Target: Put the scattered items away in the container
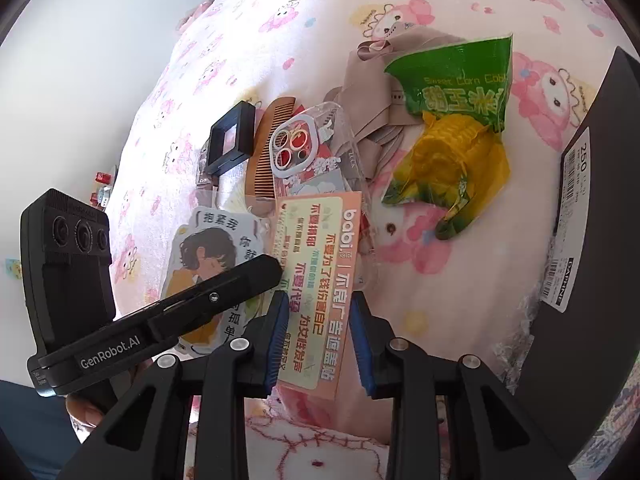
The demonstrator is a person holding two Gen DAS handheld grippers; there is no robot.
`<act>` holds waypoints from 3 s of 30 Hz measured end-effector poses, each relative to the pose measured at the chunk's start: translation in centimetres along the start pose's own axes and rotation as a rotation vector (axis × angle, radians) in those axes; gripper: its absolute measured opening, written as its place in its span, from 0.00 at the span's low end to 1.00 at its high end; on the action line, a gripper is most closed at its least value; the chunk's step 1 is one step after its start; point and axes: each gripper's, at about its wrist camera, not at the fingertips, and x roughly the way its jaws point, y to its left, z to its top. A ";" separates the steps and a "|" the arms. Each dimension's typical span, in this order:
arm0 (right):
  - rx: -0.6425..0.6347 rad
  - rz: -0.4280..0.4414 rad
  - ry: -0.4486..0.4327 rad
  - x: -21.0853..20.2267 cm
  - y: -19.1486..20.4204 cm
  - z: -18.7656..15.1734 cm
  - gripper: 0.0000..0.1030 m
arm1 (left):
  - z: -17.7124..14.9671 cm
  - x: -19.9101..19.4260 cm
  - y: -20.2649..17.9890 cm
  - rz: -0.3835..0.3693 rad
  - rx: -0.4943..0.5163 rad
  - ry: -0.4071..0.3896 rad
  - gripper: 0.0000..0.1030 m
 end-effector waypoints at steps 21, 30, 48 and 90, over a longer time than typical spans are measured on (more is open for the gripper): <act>0.088 -0.087 0.094 3.2 -1.3 1.3 0.53 | 0.7 0.5 3.9 0.038 -0.067 0.008 0.33; 0.153 0.113 0.146 4.4 -2.1 1.0 0.27 | 0.3 -1.2 1.5 0.037 -0.010 -0.042 0.02; 0.176 0.109 -0.338 -16.9 -6.0 -6.4 0.26 | -4.2 -3.7 -20.0 -0.125 0.394 -0.064 0.02; 0.213 -0.239 -0.406 -22.0 -23.4 -13.5 0.27 | -12.8 16.9 -27.1 0.067 0.413 0.242 0.16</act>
